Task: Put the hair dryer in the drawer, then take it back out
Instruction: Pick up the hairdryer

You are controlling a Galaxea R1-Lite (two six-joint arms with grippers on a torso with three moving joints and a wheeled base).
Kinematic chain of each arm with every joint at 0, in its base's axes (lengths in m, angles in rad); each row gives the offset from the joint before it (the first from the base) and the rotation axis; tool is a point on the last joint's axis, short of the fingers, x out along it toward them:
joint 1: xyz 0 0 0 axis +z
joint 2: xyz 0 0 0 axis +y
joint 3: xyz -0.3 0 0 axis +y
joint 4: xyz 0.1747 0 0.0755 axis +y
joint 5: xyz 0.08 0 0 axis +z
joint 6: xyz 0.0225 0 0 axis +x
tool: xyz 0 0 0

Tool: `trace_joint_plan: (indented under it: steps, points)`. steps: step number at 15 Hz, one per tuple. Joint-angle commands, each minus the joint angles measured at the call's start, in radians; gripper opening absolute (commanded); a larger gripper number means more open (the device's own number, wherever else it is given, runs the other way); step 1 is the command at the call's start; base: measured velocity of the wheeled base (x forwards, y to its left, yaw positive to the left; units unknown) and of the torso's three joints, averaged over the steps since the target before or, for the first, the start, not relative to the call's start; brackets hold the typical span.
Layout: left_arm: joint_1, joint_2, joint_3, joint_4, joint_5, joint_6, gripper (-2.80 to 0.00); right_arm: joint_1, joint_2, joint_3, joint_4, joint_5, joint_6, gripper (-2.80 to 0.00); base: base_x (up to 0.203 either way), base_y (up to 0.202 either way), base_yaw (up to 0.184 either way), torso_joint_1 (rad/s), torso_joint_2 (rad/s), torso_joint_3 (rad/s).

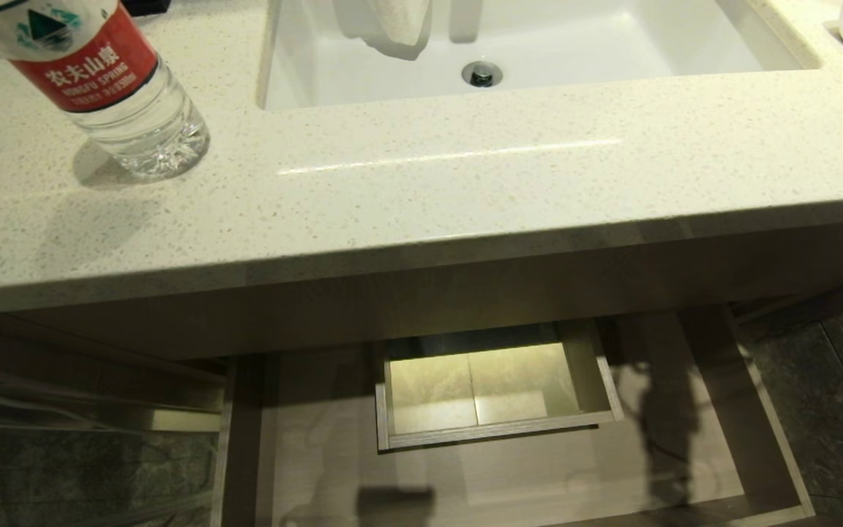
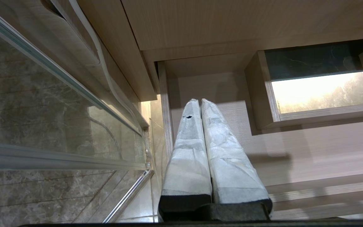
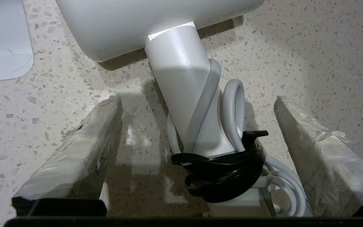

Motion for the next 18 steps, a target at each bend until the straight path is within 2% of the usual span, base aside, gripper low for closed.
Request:
trace_joint_plan:
  steps: [1, 7, 14, 15, 18]
  points:
    - [0.000, 0.002, 0.000, -0.001, 0.000, 0.000, -2.80, -0.008, 0.020, 0.001, 0.010, 0.001, 0.003, 0.00, 0.000, 0.000, 0.000, 0.000, 0.00, 0.000]
    - [0.000, 0.000, 0.000, -0.001, 0.000, 0.000, -2.80, -0.009, 0.043, 0.001, 0.003, 0.007, 0.036, 0.00, 0.000, 0.000, 0.000, 0.000, 0.00, 0.000]
    - [0.000, 0.000, 0.000, -0.001, 0.000, 0.000, -2.80, -0.009, 0.056, 0.001, 0.004, 0.013, 0.036, 0.00, 0.000, 0.000, 0.000, 0.000, 0.00, 0.000]
    - [0.000, 0.000, 0.000, -0.001, 0.000, 0.000, -2.80, -0.009, 0.057, 0.001, 0.004, 0.026, 0.036, -2.80, 0.000, 0.000, 0.000, 0.000, 0.00, 0.000]
    - [0.000, 0.000, 0.000, -0.001, 0.000, 0.000, -2.80, -0.009, 0.056, 0.001, 0.001, 0.028, 0.032, -2.80, 0.000, 0.000, 0.000, 0.000, 0.00, 0.000]
